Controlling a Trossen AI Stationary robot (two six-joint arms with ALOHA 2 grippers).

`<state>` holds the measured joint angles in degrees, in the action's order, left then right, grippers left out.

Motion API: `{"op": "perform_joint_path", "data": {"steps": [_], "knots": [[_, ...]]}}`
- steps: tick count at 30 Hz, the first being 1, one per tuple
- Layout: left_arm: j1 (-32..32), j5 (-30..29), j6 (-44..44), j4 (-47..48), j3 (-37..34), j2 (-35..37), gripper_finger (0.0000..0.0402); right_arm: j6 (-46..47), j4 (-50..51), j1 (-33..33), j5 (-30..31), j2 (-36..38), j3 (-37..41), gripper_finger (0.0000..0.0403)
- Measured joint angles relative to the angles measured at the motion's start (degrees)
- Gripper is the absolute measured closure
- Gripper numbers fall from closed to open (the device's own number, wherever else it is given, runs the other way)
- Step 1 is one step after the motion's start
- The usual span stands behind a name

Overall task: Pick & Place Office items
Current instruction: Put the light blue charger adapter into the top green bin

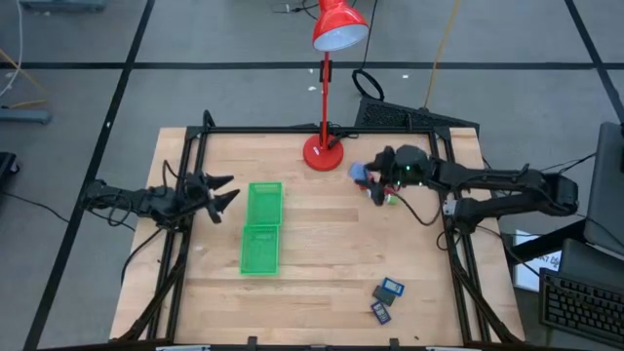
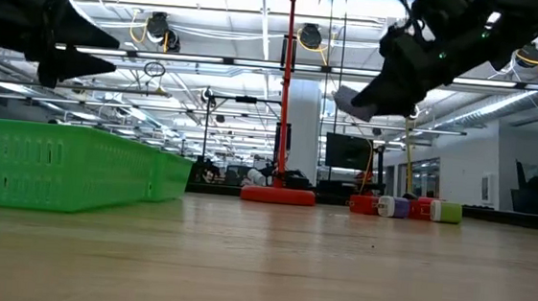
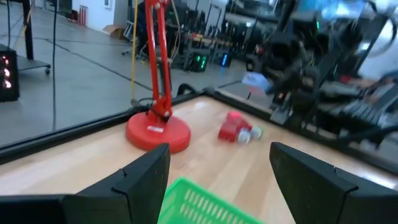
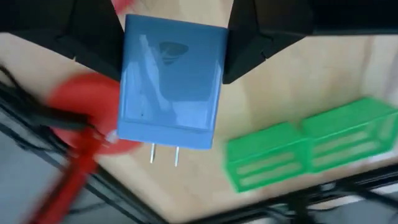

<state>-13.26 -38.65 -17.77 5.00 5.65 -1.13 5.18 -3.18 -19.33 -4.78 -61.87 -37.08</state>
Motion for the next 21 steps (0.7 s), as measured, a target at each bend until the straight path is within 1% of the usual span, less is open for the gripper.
{"op": "perform_joint_path", "data": {"steps": [6, 10, 12, 14, 17, 19, 21], "knots": [[0.1, -2.7, -1.2, -2.2, 0.0, 0.0, 0.0128, -1.6, -3.5, 6.0, 0.1, 0.0, 0.0, 0.0186], [0.1, -3.3, -7.3, -2.4, 0.0, 0.0, 0.0128, -3.9, -4.8, 8.7, 0.2, 0.0, 0.0, 0.0185], [0.1, -3.0, -8.2, -2.1, 0.0, 0.0, 0.0128, -4.9, -5.8, 9.7, 0.2, 0.0, 0.0, 0.018], [0.1, -0.6, -9.1, -2.1, 0.0, -0.5, 0.0128, -5.4, -7.2, 10.4, 0.3, 0.0, 0.0, 0.0179], [0.1, 4.0, -8.8, -6.5, -1.8, -4.0, 0.0128, -6.2, -9.8, 10.9, 0.5, 0.0, 0.0, 0.0184], [0.1, 6.0, -5.4, -13.5, -4.2, -7.8, 0.0128, -6.5, -12.1, 10.9, 0.4, -0.6, 0.0, 0.0187], [0.1, 6.6, -1.0, -17.5, -4.8, -12.3, 0.0128, -6.5, -13.6, 10.9, 0.3, -1.2, 0.0, 0.0186]]}}
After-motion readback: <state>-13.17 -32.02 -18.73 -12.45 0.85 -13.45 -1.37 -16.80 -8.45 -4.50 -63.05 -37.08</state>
